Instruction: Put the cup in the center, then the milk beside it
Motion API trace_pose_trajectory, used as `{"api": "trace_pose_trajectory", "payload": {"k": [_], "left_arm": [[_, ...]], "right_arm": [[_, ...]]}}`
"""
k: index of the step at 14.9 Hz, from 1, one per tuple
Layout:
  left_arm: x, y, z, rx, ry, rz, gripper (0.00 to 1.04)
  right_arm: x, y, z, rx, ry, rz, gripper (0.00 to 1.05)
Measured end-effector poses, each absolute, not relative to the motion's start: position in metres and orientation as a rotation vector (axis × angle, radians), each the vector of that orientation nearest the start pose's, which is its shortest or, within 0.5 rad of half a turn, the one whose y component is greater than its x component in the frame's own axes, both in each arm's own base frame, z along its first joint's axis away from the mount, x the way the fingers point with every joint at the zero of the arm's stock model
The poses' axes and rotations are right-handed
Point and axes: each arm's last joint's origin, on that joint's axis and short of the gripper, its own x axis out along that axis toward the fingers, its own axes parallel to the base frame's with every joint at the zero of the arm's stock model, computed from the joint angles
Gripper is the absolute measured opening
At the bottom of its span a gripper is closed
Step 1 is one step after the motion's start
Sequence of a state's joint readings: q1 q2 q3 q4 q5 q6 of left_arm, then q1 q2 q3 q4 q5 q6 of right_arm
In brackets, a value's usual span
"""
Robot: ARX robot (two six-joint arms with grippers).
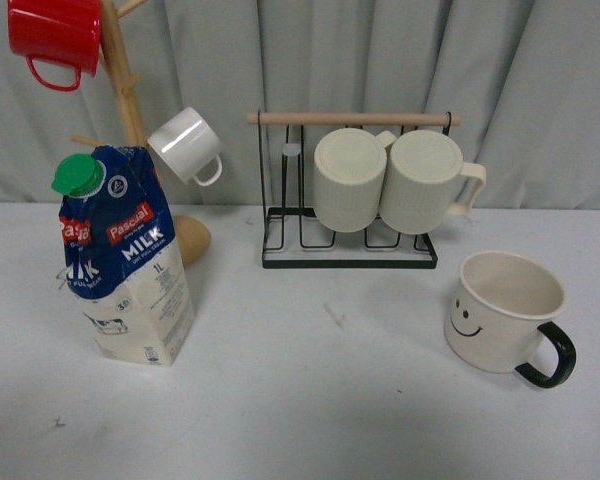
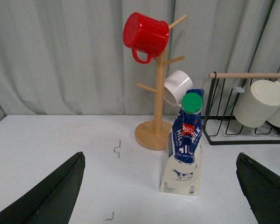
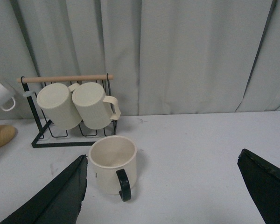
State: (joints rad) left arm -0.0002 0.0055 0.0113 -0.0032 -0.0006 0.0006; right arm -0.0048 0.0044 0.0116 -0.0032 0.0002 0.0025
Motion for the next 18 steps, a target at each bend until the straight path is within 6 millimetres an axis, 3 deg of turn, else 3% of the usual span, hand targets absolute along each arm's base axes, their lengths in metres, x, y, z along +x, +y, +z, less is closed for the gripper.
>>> {"api": "trace_pose_trajectory", "payload": {"k": [18], "left_arm": [[0.0974,0.0000,0.1666,0.001,-0.002,0.000,0.98]], "right_arm": [[0.0973,-0.0005,0.1668,0.002,-0.004,-0.005,0.98]]}}
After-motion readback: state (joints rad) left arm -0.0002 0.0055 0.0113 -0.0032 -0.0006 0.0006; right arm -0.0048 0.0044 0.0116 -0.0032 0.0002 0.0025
